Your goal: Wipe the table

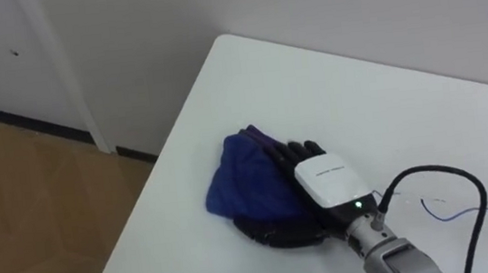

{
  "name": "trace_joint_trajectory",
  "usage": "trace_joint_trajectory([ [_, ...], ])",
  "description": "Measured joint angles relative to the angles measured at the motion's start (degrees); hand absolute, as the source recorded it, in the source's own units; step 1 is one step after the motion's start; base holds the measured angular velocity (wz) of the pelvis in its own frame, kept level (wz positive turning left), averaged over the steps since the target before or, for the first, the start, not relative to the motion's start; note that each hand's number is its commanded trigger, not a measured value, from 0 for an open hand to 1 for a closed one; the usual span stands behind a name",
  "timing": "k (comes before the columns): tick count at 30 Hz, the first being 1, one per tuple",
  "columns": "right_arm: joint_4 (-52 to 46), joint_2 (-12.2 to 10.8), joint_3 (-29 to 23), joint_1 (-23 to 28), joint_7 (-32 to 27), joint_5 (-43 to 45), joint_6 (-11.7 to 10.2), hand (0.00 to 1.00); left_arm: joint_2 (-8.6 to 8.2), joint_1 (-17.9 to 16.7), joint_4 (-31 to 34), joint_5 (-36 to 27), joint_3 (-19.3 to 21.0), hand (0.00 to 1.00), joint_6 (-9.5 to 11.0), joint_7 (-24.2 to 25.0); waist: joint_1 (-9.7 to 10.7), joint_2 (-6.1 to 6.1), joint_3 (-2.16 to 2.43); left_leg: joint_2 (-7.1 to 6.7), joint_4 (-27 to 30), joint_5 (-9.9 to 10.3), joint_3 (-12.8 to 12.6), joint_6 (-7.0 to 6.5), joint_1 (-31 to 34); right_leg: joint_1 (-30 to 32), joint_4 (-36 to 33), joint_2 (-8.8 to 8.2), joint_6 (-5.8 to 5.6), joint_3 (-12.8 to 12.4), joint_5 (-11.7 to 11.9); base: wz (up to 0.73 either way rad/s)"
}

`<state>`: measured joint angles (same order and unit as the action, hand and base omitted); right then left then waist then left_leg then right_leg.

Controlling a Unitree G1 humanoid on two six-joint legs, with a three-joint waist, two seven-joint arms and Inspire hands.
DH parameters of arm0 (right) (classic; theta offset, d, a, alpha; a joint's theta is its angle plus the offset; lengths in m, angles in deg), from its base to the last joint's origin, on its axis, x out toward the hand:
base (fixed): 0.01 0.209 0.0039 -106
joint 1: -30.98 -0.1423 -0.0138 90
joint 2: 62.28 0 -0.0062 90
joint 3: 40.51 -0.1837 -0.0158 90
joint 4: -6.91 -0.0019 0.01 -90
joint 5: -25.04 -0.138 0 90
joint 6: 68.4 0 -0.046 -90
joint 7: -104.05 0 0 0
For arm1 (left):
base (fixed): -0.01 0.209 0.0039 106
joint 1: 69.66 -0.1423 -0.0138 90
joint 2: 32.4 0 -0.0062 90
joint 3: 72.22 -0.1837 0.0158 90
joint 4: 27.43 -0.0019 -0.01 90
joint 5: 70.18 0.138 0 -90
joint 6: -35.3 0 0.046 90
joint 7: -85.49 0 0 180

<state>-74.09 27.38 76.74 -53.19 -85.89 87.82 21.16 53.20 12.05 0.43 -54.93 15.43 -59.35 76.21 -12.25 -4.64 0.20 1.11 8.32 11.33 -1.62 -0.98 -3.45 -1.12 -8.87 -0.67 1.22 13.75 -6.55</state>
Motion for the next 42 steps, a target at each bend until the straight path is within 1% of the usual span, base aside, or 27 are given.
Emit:
trace_joint_trajectory([
  [3,0.09,0.01,0.33,0.01,0.33,0.01,-0.05,0.0,-0.06,-0.11,0.2,0.07,-0.32,0.0,0.0,-0.16,0.7,-0.27,0.18,0.03,0.04,0.0,0.03,0.0,-0.09,-0.2,0.17,0.03,0.0,0.09,0.0,0.0],
  [4,0.59,0.0,0.33,-0.02,0.5,-0.01,-0.1,0.74,-0.08,-0.15,0.19,0.07,-0.3,0.0,0.0,-0.16,1.07,-0.27,0.18,0.03,0.07,0.0,0.08,0.0,-0.28,-0.44,0.23,0.03,0.0,0.19,0.0,0.04],
  [5,1.83,-0.02,0.32,-0.11,-0.02,-0.04,-0.45,1.0,-0.08,-0.08,0.19,0.07,-0.29,0.0,0.0,-0.18,1.28,-0.25,0.16,0.03,0.09,0.02,0.17,-0.03,-0.53,-0.77,0.29,0.01,0.0,0.35,0.0,0.05],
  [9,3.31,-0.17,0.3,-0.16,-1.43,-0.17,-0.9,1.0,-0.11,-0.1,0.18,0.07,-0.27,0.0,0.0,-0.67,1.44,-0.2,0.12,0.02,-0.53,0.08,0.19,-0.12,-1.19,-1.32,0.28,-0.02,-0.06,0.39,-0.04,0.0],
  [12,3.35,-0.97,-0.7,-1.15,-3.0,-0.19,-0.85,1.0,-0.11,-0.22,0.18,0.07,-0.27,0.0,-0.06,-1.37,1.5,-0.2,0.11,-0.03,-0.54,0.09,0.23,-0.13,-1.25,-1.42,0.28,-0.08,-0.1,0.41,-0.06,0.0],
  [14,2.34,-1.1,-1.81,-1.52,-3.57,-0.19,-0.86,1.0,-0.15,-0.23,0.21,0.09,-0.19,0.0,-0.07,-1.55,1.51,-0.14,0.07,-0.07,-0.53,0.09,0.32,-0.13,-1.25,-1.48,0.29,-0.12,-0.15,0.56,-0.09,0.04],
  [18,1.17,-1.1,-2.29,-1.25,-4.35,-0.4,-1.06,1.0,-0.25,-0.23,0.24,0.24,-0.07,0.0,-0.06,-1.78,1.65,0.04,-0.05,-0.07,-0.55,0.09,0.34,-0.13,-1.24,-1.49,0.31,-0.12,-0.19,0.57,-0.12,0.0],
  [21,1.02,-1.1,-2.3,-1.31,-4.47,-0.88,-1.5,1.0,-0.49,-0.19,0.27,0.36,0.72,0.0,-0.04,-1.86,1.72,0.09,-0.09,-0.1,-0.56,0.12,0.37,-0.17,-1.22,-1.49,0.32,-0.13,-0.34,0.52,-0.22,0.0],
  [23,1.15,-1.08,-2.3,-1.37,-4.46,-2.85,-1.72,1.0,-0.85,-0.21,0.28,0.6,1.9,0.0,-0.04,-1.88,1.66,0.08,-0.13,-0.14,-0.57,0.14,0.37,-0.19,-1.22,-1.44,0.31,-0.15,-0.37,0.43,-0.24,0.0],
  [26,0.89,-1.03,-2.82,-1.54,-4.19,-4.26,-2.1,1.0,-0.98,-0.28,0.51,0.61,2.26,0.0,-0.04,-1.81,1.65,0.06,-0.14,-0.16,-0.61,0.17,0.29,-0.24,-1.24,-1.38,0.31,-0.15,-0.38,0.25,-0.24,-0.01],
  [30,1.08,-1.1,-3.01,-2.35,-3.11,-5.91,-2.08,1.0,-1.17,-0.2,1.61,0.55,2.29,0.0,-0.01,-1.74,1.62,0.07,-0.17,-0.17,-0.66,0.19,0.25,-0.27,-1.3,-1.4,0.3,-0.15,-0.38,0.12,-0.24,0.0],
  [31,1.18,-1.4,-3.09,-2.92,-2.11,-6.48,-2.0,1.0,-1.19,-0.13,1.61,0.52,2.27,0.0,0.0,-1.73,1.31,0.17,-0.24,-0.14,-0.66,0.19,0.24,-0.28,-1.46,-1.49,0.29,-0.1,-0.38,-0.28,-0.24,-0.04],
  [32,1.59,-1.72,-3.14,-3.52,-1.41,-7.36,-1.91,1.0,-1.24,-0.13,1.6,0.54,2.25,0.0,0.0,-1.72,1.19,0.35,-0.63,0.01,-0.72,0.19,0.08,-0.28,-2.04,-1.95,0.29,-0.07,-0.38,-0.31,-0.24,-0.06],
  [34,1.44,-1.86,-3.19,-3.74,-0.43,-8.92,-1.33,1.0,-1.28,-0.23,1.57,0.53,2.15,0.0,-0.01,-1.72,1.05,0.39,-0.74,0.1,-0.84,0.2,0.02,-0.28,-2.22,-2.07,0.27,-0.04,-0.39,-0.29,-0.25,-0.05],
  [35,1.35,-1.87,-3.17,-4.24,0.15,-9.55,-1.07,1.0,-1.35,-0.33,1.57,0.54,2.1,0.0,-0.03,-1.7,0.87,0.35,-0.96,0.08,-0.85,0.22,-0.13,-0.23,-2.2,-1.92,0.26,0.0,-0.39,-0.59,-0.25,-0.08],
  [37,1.53,-2.28,-3.11,-5.51,1.65,-10.78,-0.4,1.0,-1.62,-0.65,1.49,0.53,2.11,0.0,-0.34,-1.55,0.8,0.29,-1.15,0.04,-0.83,0.28,-0.13,-0.16,-2.09,-1.72,0.26,0.07,-0.38,-1.0,-0.25,-0.1],
  [39,2.79,-2.76,-3.2,-6.97,2.68,-12.61,-0.09,1.0,-1.96,-1.35,1.52,0.62,1.98,0.0,-0.56,-1.34,0.82,0.31,-1.14,0.02,-0.66,0.36,-0.34,-0.14,-2.07,-1.75,0.26,0.13,-0.38,-1.13,-0.25,-0.02],
  [42,7.07,-3.55,-4.0,-9.61,2.63,-19.34,-0.31,1.0,-2.22,-2.51,1.66,0.6,2.2,0.0,-1.41,-1.35,0.88,0.35,-1.12,-0.01,-0.55,0.36,-0.42,-0.14,-2.1,-1.81,0.22,0.13,-0.37,-0.86,-0.24,0.02],
])
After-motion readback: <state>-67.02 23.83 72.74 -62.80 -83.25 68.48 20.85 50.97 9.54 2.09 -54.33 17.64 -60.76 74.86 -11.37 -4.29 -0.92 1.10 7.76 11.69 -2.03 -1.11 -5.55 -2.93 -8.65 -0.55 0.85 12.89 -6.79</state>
